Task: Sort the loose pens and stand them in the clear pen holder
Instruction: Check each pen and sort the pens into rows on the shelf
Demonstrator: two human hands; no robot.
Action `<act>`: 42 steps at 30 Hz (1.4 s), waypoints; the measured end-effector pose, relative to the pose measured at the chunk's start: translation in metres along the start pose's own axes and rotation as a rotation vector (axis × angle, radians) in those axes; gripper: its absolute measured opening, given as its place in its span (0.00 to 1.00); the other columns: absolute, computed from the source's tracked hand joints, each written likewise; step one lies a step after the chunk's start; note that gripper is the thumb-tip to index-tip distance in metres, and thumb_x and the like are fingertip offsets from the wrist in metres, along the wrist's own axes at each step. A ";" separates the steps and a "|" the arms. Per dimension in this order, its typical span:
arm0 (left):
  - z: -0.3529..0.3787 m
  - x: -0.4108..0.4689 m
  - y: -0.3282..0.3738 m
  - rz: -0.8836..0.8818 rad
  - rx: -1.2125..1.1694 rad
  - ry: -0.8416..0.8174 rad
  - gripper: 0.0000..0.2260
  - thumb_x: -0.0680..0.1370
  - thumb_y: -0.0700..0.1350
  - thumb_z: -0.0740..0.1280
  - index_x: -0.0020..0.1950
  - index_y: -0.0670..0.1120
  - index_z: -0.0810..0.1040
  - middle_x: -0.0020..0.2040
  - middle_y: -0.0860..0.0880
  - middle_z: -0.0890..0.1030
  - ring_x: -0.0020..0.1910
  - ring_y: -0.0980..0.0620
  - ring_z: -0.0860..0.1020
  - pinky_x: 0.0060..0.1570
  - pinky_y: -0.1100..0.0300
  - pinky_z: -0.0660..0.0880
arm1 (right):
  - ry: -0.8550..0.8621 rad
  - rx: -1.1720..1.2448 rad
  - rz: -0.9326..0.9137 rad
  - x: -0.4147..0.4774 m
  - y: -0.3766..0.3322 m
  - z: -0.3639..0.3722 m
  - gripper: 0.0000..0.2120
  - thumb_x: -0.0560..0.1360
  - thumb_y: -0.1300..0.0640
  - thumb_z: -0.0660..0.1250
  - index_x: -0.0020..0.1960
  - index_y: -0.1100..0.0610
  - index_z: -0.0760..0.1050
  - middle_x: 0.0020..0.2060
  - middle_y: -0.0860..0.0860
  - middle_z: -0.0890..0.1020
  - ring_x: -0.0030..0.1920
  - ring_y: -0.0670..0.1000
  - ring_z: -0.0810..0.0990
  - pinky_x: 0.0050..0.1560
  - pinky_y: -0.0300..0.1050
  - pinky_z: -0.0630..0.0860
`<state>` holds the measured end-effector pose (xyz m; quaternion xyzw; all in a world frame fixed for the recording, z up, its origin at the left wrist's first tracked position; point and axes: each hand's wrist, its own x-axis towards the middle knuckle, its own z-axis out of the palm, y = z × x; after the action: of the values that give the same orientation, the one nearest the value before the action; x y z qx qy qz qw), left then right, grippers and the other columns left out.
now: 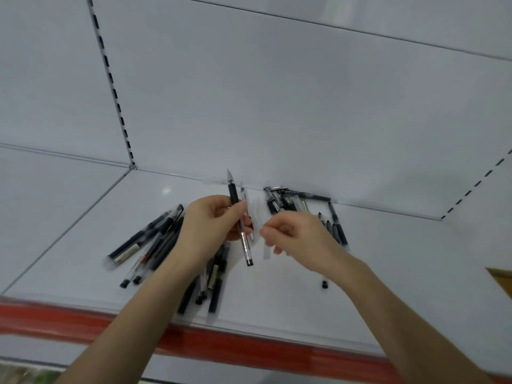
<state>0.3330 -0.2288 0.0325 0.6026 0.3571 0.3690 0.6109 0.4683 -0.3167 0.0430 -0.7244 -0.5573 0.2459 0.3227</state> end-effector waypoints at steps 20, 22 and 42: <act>-0.019 -0.006 -0.006 -0.010 0.087 0.018 0.08 0.76 0.42 0.66 0.42 0.37 0.79 0.27 0.49 0.79 0.25 0.53 0.76 0.34 0.58 0.76 | 0.027 -0.755 0.002 0.128 0.034 -0.018 0.13 0.77 0.65 0.59 0.58 0.60 0.76 0.55 0.59 0.79 0.55 0.58 0.77 0.57 0.50 0.73; -0.018 -0.007 -0.006 -0.005 0.094 0.006 0.08 0.77 0.42 0.65 0.41 0.39 0.79 0.28 0.49 0.78 0.25 0.53 0.75 0.33 0.58 0.75 | 0.181 -0.565 -0.043 0.122 0.030 -0.022 0.11 0.77 0.62 0.61 0.57 0.60 0.77 0.53 0.56 0.80 0.52 0.55 0.77 0.55 0.45 0.72; 0.016 -0.029 0.012 0.169 0.078 -0.160 0.06 0.77 0.40 0.63 0.45 0.43 0.80 0.25 0.52 0.73 0.23 0.57 0.71 0.25 0.64 0.73 | 0.262 0.627 -0.174 0.021 -0.028 -0.046 0.06 0.75 0.63 0.66 0.48 0.54 0.75 0.36 0.50 0.83 0.38 0.47 0.83 0.42 0.39 0.80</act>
<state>0.3332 -0.2617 0.0443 0.6813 0.2690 0.3557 0.5805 0.4889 -0.3009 0.0949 -0.5653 -0.4681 0.2819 0.6180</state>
